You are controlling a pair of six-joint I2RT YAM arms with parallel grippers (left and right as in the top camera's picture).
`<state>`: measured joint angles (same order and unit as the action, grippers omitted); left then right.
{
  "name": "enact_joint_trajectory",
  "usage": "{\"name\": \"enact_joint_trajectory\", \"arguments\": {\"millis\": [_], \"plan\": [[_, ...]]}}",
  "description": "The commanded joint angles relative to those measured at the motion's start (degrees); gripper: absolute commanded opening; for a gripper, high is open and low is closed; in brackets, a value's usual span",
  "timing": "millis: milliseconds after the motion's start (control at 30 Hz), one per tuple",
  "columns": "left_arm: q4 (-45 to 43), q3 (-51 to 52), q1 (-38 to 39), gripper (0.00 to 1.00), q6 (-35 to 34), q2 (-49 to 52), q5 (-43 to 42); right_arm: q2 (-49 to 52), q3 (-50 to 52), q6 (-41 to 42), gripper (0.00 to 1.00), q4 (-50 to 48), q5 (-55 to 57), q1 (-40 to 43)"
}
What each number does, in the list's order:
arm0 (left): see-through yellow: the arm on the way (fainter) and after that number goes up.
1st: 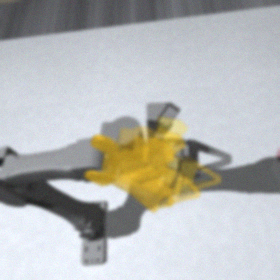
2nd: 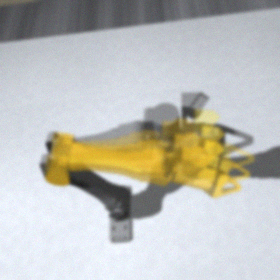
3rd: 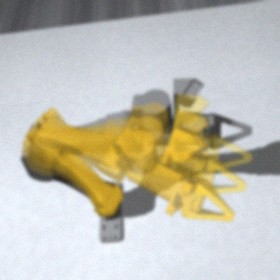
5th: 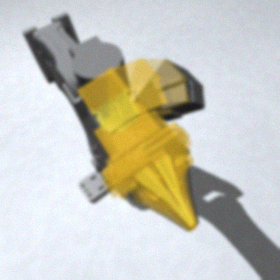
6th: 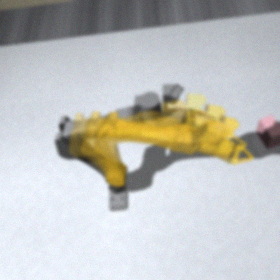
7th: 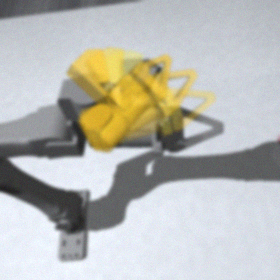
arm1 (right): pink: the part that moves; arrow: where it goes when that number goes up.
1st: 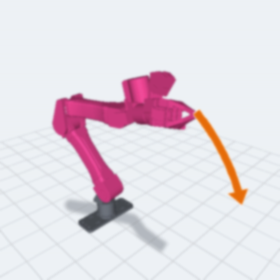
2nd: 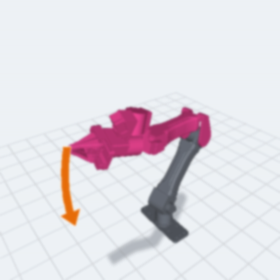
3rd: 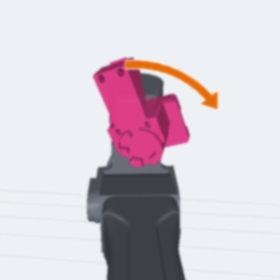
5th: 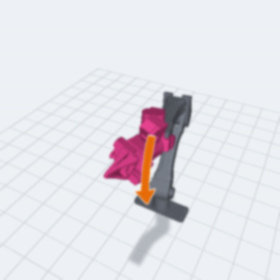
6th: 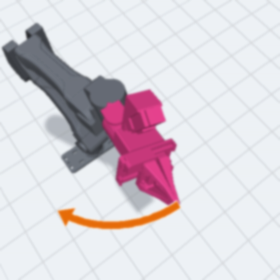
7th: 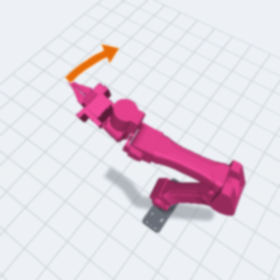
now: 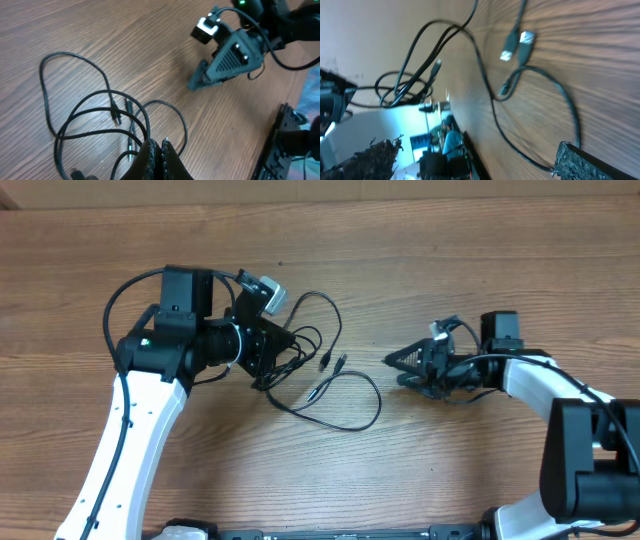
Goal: Untangle cables
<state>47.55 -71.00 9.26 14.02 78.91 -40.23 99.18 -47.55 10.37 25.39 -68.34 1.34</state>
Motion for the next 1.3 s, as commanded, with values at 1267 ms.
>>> {"name": "enact_joint_trajectory", "arguments": {"millis": [1267], "plan": [[-11.4, -1.5, -0.2, 0.04, -87.2, 1.1, 17.6, 0.5, 0.3, 29.2, 1.0, -30.3, 5.0, -22.3]]}}
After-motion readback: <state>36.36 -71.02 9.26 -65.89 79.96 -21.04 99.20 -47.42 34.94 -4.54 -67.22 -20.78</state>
